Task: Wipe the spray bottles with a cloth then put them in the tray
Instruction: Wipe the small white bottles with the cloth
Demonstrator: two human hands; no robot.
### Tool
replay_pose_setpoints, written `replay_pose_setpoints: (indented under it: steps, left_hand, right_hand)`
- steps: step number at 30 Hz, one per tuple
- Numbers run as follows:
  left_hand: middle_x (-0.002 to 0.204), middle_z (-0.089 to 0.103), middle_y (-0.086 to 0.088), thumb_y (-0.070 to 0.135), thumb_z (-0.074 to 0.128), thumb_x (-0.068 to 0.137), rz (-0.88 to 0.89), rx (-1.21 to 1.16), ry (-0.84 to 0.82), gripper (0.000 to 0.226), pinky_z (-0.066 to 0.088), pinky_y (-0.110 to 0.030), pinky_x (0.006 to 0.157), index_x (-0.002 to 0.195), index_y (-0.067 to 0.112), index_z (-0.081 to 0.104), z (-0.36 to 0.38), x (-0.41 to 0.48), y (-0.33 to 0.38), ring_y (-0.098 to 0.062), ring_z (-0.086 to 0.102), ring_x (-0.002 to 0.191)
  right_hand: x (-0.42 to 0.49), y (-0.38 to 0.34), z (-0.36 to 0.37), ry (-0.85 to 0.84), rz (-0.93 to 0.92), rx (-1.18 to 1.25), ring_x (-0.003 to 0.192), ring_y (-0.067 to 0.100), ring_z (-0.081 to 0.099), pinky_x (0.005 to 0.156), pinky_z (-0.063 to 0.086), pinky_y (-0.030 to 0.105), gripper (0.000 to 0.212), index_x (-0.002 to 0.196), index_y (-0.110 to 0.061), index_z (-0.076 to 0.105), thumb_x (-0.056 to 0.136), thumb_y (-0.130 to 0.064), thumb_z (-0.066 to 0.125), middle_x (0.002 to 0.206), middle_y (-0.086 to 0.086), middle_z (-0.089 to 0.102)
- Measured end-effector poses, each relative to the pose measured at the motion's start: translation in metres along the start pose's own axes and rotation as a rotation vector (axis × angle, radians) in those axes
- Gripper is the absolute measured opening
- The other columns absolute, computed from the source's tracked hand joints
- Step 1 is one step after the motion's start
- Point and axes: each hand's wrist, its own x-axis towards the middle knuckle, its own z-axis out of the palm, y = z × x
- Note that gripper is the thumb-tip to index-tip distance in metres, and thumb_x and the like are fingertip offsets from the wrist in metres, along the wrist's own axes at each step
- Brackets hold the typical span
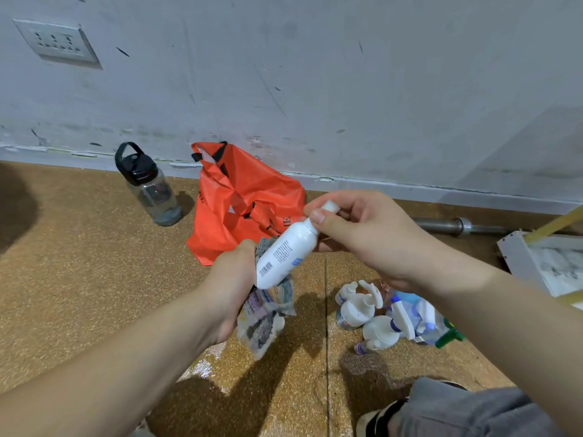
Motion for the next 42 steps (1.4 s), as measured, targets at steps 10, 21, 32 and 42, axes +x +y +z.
replay_pose_setpoints:
  steps: [10, 21, 32, 42]
  left_hand:
    - [0.081, 0.056, 0.013, 0.047, 0.031, 0.108, 1.062, 0.644, 0.115, 0.022, 0.038, -0.034, 0.067, 0.097, 0.033, 0.043, 0.005, -0.023, -0.007, -0.012, 0.052, 0.073]
    - [0.098, 0.08, -0.013, 0.047, 0.041, 0.106, 0.09, -0.083, -0.248, 0.051, 0.056, -0.058, 0.099, 0.105, 0.01, 0.076, 0.006, -0.005, 0.0, -0.037, 0.076, 0.097]
    - [0.116, 0.071, 0.021, 0.04, 0.037, 0.112, 0.788, 0.305, -0.049, 0.027, 0.045, -0.012, 0.098, 0.123, 0.032, 0.061, 0.01, -0.022, -0.014, 0.008, 0.061, 0.113]
    - [0.111, 0.075, -0.025, 0.038, 0.041, 0.106, -0.006, -0.352, -0.267, 0.046, 0.056, -0.047, 0.081, 0.128, 0.007, 0.067, 0.012, -0.017, 0.004, -0.037, 0.067, 0.099]
  right_hand:
    - [0.002, 0.013, 0.013, 0.134, 0.065, -0.038, 0.067, 0.018, 0.07, 0.075, 0.066, 0.039, 0.031, 0.087, 0.0, 0.072, 0.095, -0.03, 0.073, 0.072, 0.016, 0.072]
    - [-0.003, 0.008, 0.015, 0.096, -0.118, -0.272, 0.092, 0.041, 0.067, 0.083, 0.058, 0.06, 0.016, 0.092, -0.022, 0.073, 0.092, -0.036, 0.065, 0.091, 0.015, 0.073]
    - [0.003, 0.007, 0.012, 0.256, 0.097, 0.081, 0.06, 0.006, 0.066, 0.065, 0.062, 0.029, 0.024, 0.09, -0.008, 0.07, 0.102, -0.028, 0.064, 0.072, 0.005, 0.069]
    - [0.007, 0.001, 0.001, 0.103, 0.114, 0.03, 0.078, 0.017, 0.064, 0.075, 0.063, 0.035, 0.02, 0.104, -0.007, 0.069, 0.099, -0.027, 0.067, 0.091, 0.013, 0.062]
